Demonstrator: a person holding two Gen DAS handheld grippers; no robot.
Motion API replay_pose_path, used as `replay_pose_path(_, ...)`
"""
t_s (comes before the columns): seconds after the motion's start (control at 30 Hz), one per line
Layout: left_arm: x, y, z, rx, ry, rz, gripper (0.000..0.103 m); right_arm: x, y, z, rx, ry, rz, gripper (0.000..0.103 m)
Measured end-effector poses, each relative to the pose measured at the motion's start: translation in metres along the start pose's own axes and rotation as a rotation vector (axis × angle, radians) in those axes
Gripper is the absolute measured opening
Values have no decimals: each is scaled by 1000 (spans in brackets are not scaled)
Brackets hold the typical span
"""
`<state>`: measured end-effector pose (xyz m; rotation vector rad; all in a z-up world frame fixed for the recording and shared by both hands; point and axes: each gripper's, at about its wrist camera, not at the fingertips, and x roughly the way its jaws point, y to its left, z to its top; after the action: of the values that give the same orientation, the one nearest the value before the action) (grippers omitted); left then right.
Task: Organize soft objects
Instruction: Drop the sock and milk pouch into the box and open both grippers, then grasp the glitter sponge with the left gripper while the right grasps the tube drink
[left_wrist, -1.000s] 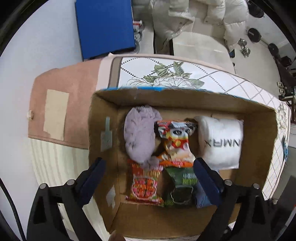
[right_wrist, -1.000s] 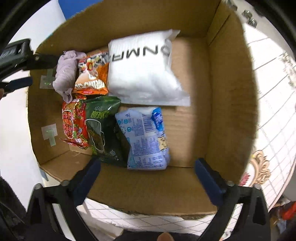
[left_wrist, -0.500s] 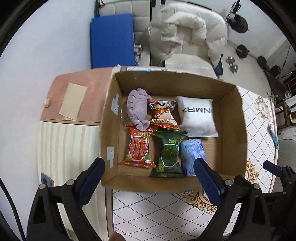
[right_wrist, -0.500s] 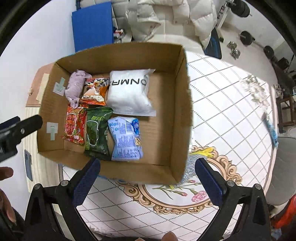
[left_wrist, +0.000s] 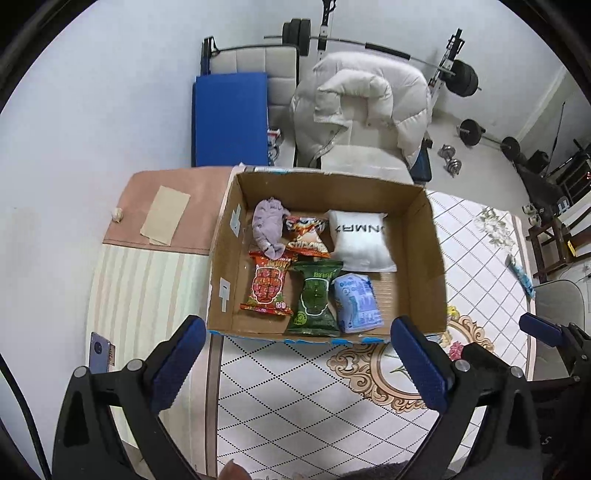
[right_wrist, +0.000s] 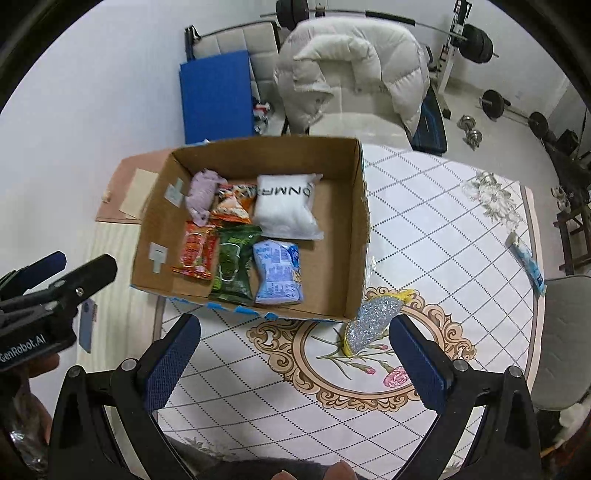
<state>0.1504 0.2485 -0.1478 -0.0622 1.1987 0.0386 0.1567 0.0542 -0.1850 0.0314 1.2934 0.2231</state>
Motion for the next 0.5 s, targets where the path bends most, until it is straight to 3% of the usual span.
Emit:
replay_pose_path(0.3, -17, -22, 3, 27, -39, 19, 103, -20, -11, -1, 20, -33, 29, 103)
replay_pose_path(0.5, -1, -63, -5, 82, -31, 82, 103, -19, -63, -7, 113, -21, 62, 103)
